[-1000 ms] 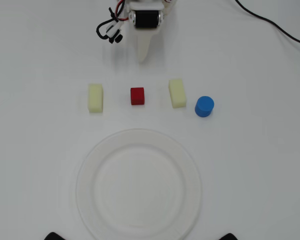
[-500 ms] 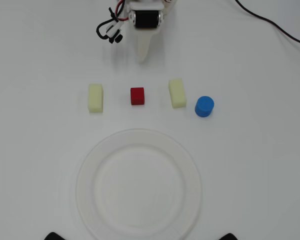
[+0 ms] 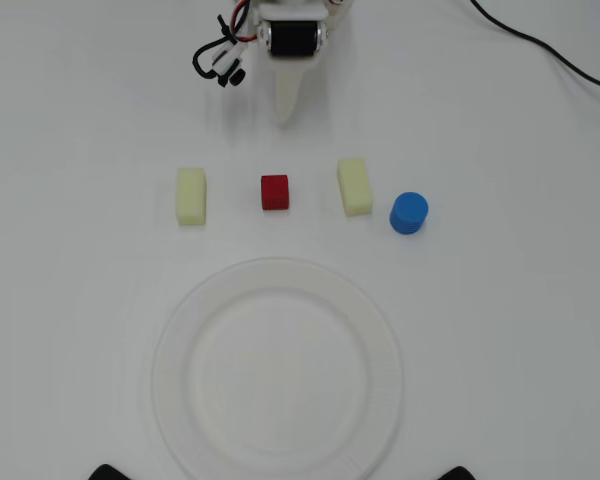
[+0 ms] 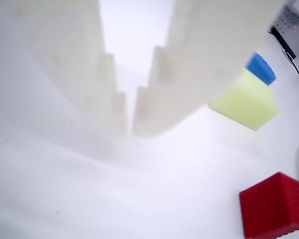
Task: Grasp a red block and put it in the dish.
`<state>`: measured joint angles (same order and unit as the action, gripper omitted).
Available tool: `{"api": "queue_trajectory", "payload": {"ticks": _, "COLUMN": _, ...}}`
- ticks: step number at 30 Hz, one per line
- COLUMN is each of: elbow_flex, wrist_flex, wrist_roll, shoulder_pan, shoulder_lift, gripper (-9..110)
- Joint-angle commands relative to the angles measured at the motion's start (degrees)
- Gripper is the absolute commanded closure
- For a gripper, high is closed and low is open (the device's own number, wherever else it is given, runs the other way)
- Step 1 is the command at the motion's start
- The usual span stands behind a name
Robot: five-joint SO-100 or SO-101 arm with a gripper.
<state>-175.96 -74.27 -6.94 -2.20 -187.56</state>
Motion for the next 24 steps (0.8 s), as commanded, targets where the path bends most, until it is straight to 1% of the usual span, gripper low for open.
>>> {"api": "queue_trajectory", "payload": {"ticks": 1, "elbow_flex": -6.33, "wrist_flex": -0.62, "wrist_roll": 0.0, "shoulder_pan": -0.44, "shoulder_lift": -10.11, "gripper": 100}}
{"api": "queue_trajectory", "payload": {"ticks": 3, "elbow_flex": -6.33, "wrist_flex": -0.7, "wrist_roll": -1.05, "shoulder_pan": -0.26, "shoulder_lift": -10.11, "gripper": 100}}
{"api": "queue_trajectory", "payload": {"ticks": 7, "elbow_flex": -5.62, "wrist_flex": -1.23, "wrist_roll": 0.62, "shoulder_pan": 2.11, "shoulder_lift": -10.02, "gripper": 101}}
{"api": "queue_trajectory", "payload": {"ticks": 14, "elbow_flex": 2.46, "wrist_flex": -3.08, "wrist_roll": -5.19, "shoulder_pan": 5.71, "shoulder_lift": -8.09, "gripper": 101}}
{"api": "queue_trajectory", "payload": {"ticks": 18, "elbow_flex": 8.96, "wrist_flex": -2.99, "wrist_roll": -5.71, "shoulder_pan": 5.98, "shoulder_lift": -0.97, "gripper": 101}}
{"api": "queue_trajectory", "payload": {"ticks": 24, "elbow_flex": 20.21, "wrist_flex": -2.81, "wrist_roll": -4.22, "shoulder_pan": 3.69, "shoulder_lift": 14.85, "gripper": 101}}
